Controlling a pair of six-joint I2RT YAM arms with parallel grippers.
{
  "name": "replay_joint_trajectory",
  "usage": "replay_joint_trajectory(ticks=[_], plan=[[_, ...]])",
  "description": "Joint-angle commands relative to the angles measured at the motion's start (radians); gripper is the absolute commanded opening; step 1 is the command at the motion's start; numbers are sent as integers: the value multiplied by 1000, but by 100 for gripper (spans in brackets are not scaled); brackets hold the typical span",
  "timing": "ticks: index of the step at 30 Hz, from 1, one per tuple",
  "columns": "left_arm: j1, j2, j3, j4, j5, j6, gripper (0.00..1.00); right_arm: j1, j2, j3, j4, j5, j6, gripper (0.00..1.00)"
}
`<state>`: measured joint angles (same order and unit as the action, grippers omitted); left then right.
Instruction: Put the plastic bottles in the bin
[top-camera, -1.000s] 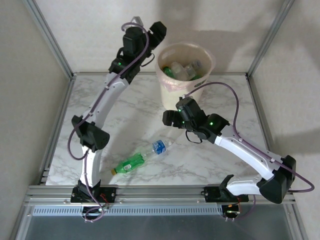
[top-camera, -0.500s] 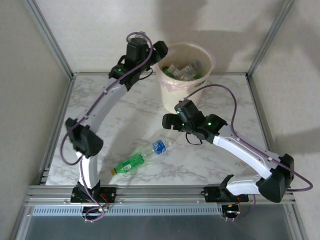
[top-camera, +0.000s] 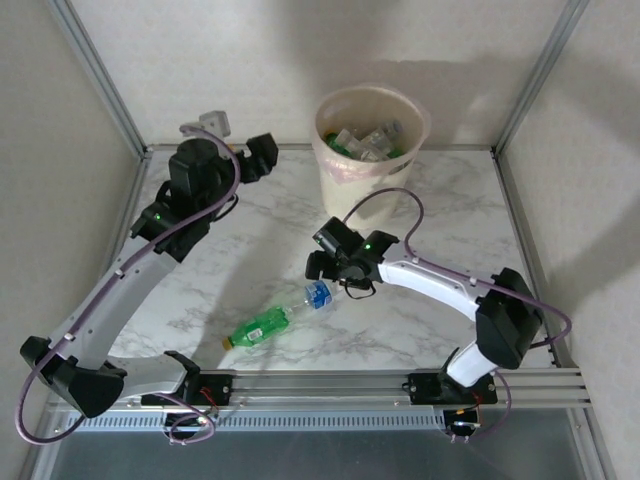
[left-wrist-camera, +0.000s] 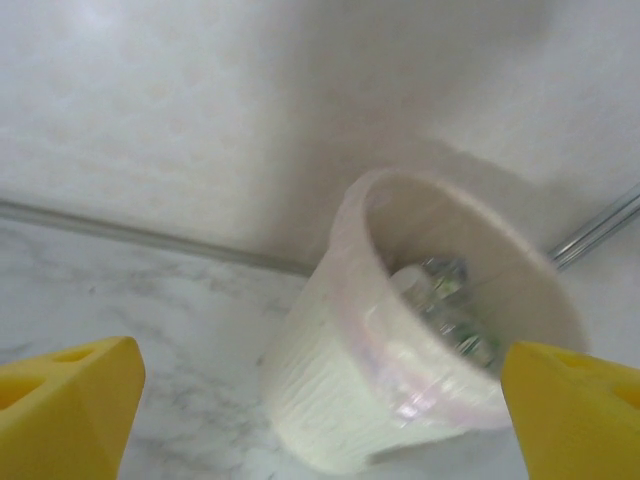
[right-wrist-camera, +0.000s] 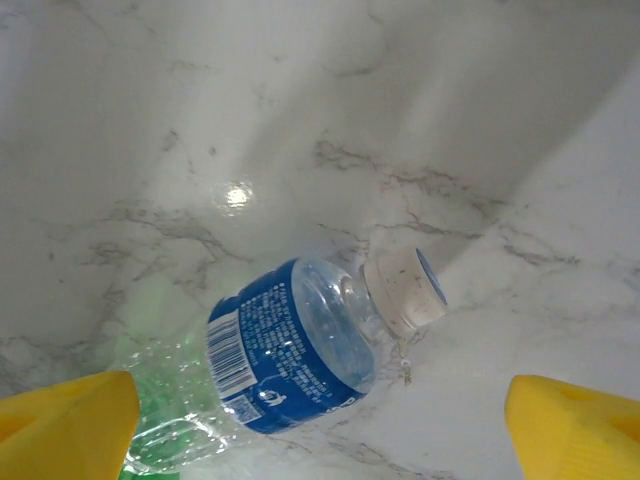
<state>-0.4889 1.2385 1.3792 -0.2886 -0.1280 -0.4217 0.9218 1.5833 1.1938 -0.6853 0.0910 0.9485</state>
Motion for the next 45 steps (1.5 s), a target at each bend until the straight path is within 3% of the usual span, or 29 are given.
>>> replay_joint_trajectory(ticks=[1, 13, 27, 39, 45], plan=[[12, -36, -81, -48, -24, 31, 92, 10, 47, 69, -71, -52, 98, 95], [16, -106, -270, -91, 74, 27, 95, 14, 188, 121, -94, -156, 317, 93], [18, -89, -298, -93, 107, 61, 95, 5, 299, 151, -50, -203, 363, 89], [18, -83, -278, -107, 78, 54, 94, -33, 358, 163, -6, -174, 357, 76], [19, -79, -276, -119, 69, 58, 94, -46, 378, 175, 9, -160, 333, 65]])
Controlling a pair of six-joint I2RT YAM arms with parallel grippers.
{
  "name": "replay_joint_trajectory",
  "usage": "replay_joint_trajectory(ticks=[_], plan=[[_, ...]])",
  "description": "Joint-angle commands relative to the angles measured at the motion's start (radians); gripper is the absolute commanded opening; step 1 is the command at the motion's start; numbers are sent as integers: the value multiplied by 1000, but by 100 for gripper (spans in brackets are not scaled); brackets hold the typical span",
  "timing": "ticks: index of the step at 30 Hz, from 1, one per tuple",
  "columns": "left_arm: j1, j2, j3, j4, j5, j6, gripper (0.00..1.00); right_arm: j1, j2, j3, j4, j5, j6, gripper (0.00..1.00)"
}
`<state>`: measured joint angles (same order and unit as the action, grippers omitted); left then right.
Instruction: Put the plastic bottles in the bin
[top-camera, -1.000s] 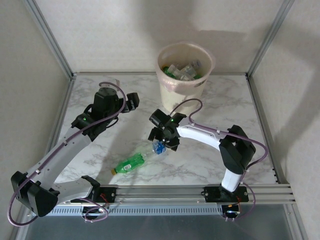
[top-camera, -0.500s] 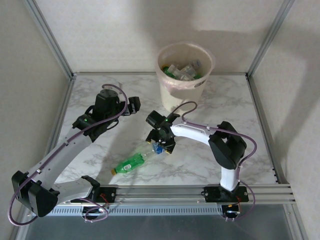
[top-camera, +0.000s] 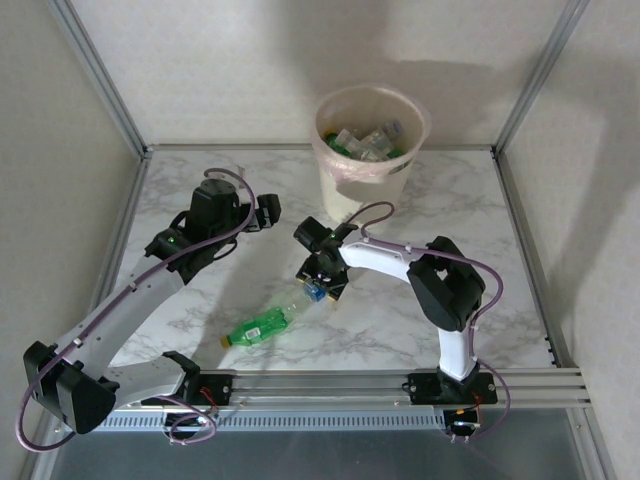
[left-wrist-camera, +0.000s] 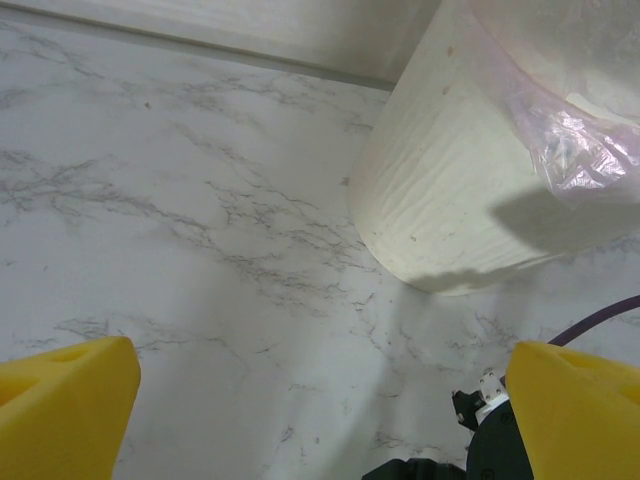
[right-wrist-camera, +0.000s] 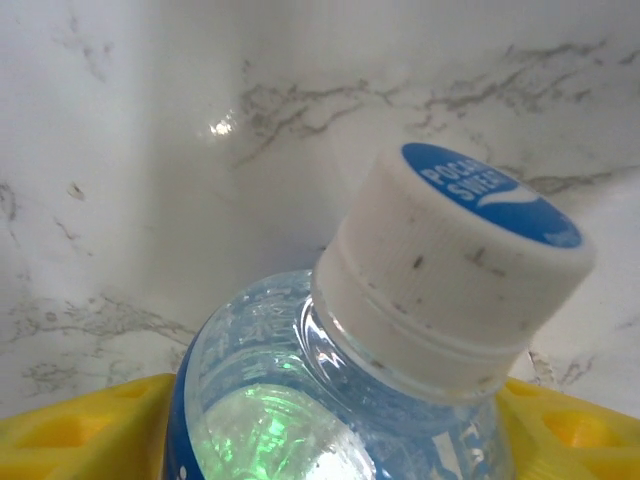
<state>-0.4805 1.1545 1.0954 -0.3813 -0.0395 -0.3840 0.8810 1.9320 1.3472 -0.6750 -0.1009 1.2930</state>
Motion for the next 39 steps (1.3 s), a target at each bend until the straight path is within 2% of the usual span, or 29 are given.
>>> replay_joint_trajectory(ticks=[1, 4, 11, 17, 24, 28, 30, 35, 39], plan=[[11, 7, 8, -29, -23, 22, 94, -5, 31, 27, -5, 37, -17, 64], [13, 12, 9, -27, -28, 21, 94, -3, 32, 44, -25, 62, -41, 58], [22, 40, 24, -12, -44, -9, 94, 42, -14, 129, -100, 168, -137, 50], [75, 63, 64, -10, -101, -95, 94, 84, -57, 366, -213, 294, -269, 42], [134, 65, 88, 29, -77, -217, 95, 77, -80, 707, -306, 410, -438, 47], [135, 70, 81, 41, -44, -256, 95, -12, -106, 840, -298, 452, -496, 49], [135, 70, 67, 45, -28, -266, 94, -83, -132, 849, -238, 449, -515, 54], [132, 62, 15, 86, 3, -288, 93, -318, -151, 858, -118, 354, -487, 53], [122, 75, 5, 90, 7, -285, 92, -451, -152, 789, 51, 251, -439, 50]])
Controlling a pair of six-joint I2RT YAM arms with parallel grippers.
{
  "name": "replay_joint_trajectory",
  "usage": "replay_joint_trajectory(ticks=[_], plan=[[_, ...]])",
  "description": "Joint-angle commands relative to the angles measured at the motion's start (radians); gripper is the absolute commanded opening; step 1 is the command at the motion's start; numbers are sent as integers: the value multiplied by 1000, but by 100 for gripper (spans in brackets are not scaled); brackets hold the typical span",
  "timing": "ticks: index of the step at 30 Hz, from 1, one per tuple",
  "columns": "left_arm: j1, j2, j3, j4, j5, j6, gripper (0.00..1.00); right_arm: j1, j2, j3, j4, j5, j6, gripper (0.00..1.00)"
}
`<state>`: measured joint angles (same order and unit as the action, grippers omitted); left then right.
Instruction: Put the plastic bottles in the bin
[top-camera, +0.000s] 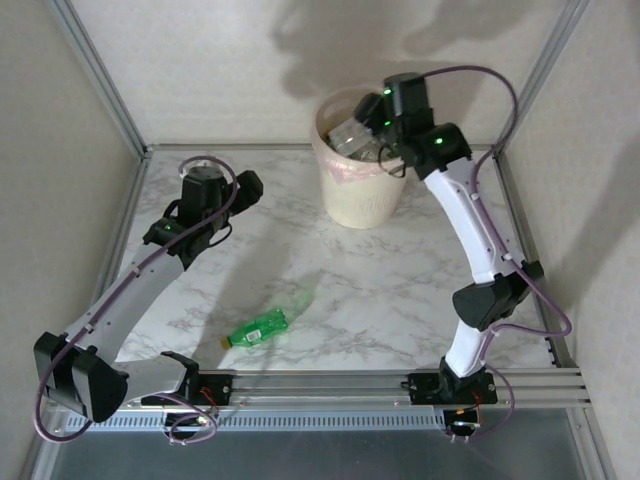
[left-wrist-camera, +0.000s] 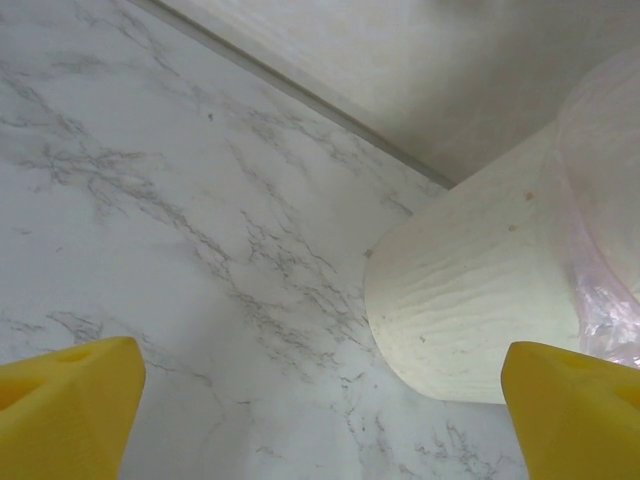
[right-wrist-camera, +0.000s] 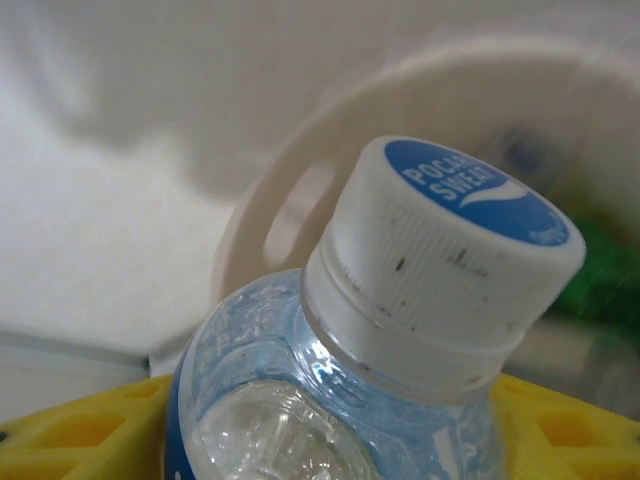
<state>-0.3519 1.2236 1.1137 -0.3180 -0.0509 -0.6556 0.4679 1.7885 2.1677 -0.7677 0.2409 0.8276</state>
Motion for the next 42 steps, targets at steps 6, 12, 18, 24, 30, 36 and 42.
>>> replay_joint_trajectory(ticks=[6, 12, 18, 24, 30, 36, 42], plan=[[-10, 31, -18, 25, 4, -2, 91, -146, 92, 14, 235, -161, 131, 52], [-11, 72, -2, 29, -3, 12, 92, -178, 221, 111, 292, -275, 217, 74], [-11, 88, 15, 18, 3, 34, 95, -178, 291, 221, 249, -305, 191, 78], [-10, 61, 3, -27, 14, 63, 98, -180, 239, 147, 263, -320, 170, 98], [-21, 20, -24, -47, 19, 78, 100, -182, 245, 234, 178, -322, 103, 99], [-27, -51, -32, -92, 6, 174, 100, -150, 84, 83, 214, -270, -25, 99], [-182, -76, -60, -198, -17, 252, 96, -66, -191, -245, 284, -231, -222, 98]])
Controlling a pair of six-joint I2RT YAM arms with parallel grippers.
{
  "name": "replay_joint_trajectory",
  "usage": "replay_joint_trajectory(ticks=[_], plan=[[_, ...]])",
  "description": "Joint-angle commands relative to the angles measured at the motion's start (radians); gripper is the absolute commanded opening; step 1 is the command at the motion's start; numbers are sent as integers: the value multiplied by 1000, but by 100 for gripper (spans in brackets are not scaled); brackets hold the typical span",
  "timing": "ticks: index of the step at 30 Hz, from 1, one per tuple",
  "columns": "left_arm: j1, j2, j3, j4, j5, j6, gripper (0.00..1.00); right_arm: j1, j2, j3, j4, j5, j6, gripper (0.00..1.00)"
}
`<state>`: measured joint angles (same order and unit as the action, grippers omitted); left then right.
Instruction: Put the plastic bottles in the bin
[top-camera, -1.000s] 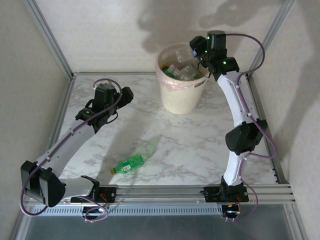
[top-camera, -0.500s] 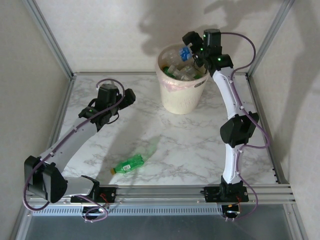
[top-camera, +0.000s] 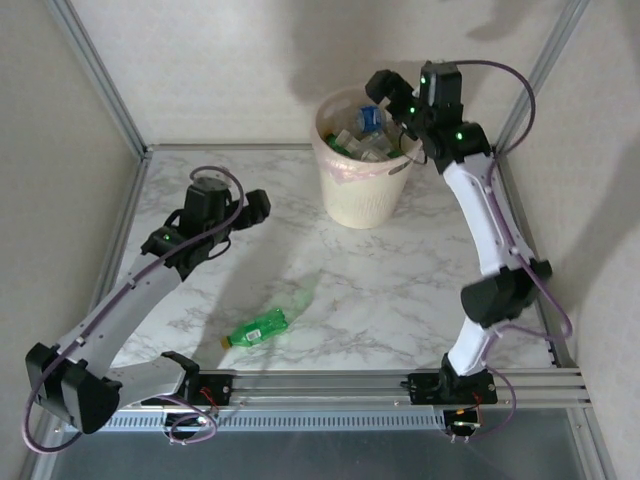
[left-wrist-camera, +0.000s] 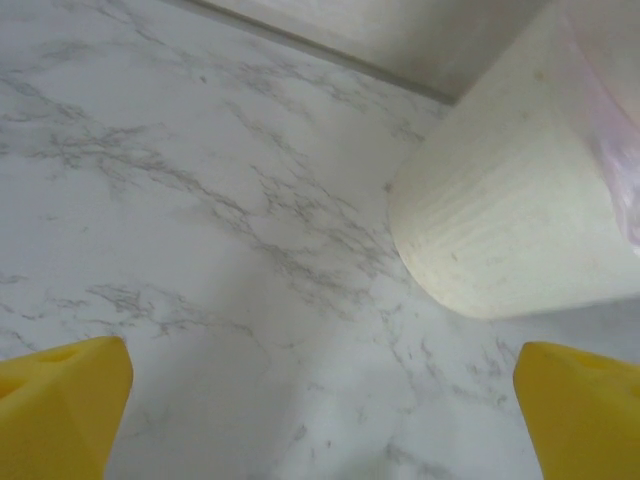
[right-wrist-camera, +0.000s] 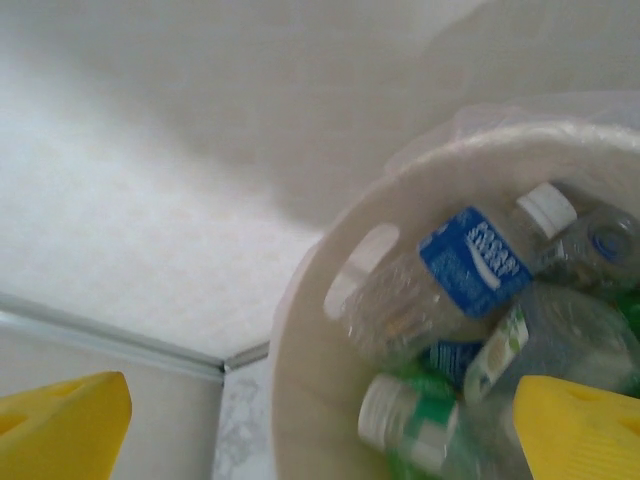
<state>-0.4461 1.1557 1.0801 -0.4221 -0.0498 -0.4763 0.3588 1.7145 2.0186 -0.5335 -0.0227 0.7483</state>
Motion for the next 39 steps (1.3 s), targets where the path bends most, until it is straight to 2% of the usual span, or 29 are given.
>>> replay_joint_trajectory(ticks=[1, 5, 10, 15, 18, 22, 31, 39], plan=[[-136, -6, -35, -128, -45, 73, 94, 62, -166, -159, 55, 43, -168, 98], [-274, -18, -88, -244, -49, 25, 93, 103, -323, -384, 72, 42, -200, 98], [-364, 9, -147, -314, 24, -84, 96, 114, -445, -576, 105, 47, -162, 99], [-426, 68, -180, -392, -23, -121, 99, 114, -467, -609, 90, 41, -160, 98], [-442, 103, -202, -407, -4, -131, 100, 114, -491, -635, 82, 66, -164, 99], [-508, 145, -197, -427, -3, -142, 100, 114, -514, -652, 65, 85, -163, 99], [-525, 225, -226, -463, 16, -119, 100, 114, -553, -675, 11, 125, -166, 99], [-523, 288, -296, -413, -1, -109, 99, 115, -569, -686, -8, 143, -158, 99]])
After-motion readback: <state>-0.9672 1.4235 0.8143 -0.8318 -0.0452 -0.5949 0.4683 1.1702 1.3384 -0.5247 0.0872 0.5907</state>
